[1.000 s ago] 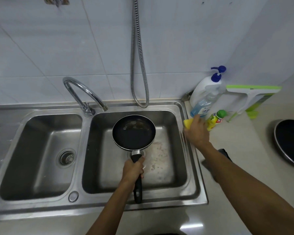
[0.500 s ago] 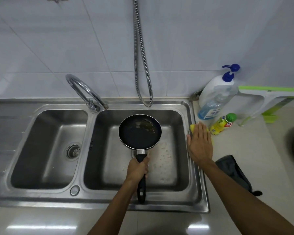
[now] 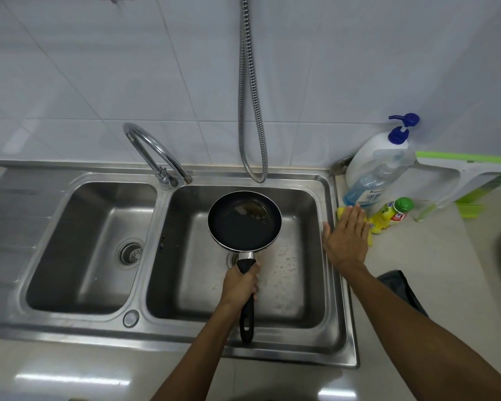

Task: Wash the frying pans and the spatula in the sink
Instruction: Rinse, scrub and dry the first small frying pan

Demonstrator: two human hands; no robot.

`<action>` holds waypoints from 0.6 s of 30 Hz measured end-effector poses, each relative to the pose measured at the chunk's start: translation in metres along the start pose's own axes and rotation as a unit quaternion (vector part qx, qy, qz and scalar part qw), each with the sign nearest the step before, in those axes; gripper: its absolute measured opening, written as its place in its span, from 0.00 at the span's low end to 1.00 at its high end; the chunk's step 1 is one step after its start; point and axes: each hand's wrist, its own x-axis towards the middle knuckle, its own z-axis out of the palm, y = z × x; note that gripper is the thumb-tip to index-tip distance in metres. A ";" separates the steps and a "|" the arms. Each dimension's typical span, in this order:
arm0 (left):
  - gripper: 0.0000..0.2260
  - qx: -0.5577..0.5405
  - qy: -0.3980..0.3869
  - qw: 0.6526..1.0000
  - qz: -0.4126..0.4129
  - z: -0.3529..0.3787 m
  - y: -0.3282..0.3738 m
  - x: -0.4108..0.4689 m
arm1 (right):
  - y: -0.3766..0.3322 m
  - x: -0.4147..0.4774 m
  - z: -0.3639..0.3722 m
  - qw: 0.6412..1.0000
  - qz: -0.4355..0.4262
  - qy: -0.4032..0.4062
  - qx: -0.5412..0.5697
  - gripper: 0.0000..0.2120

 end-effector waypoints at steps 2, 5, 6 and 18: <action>0.15 -0.012 -0.001 1.000 0.008 -0.001 0.003 0.000 | -0.008 -0.001 -0.007 1.000 0.000 0.019 0.020 0.37; 0.18 -0.039 -0.005 0.999 0.016 -0.001 0.013 -0.003 | -0.045 -0.019 -0.030 0.996 -0.023 0.040 0.079 0.34; 0.19 -0.050 -0.004 0.999 0.013 -0.001 0.016 -0.002 | -0.062 -0.031 -0.038 0.992 -0.033 0.038 0.115 0.31; 0.21 -0.079 -0.125 0.983 -0.108 -0.036 0.020 0.001 | -0.193 -0.157 -0.072 0.757 0.216 -0.311 0.532 0.20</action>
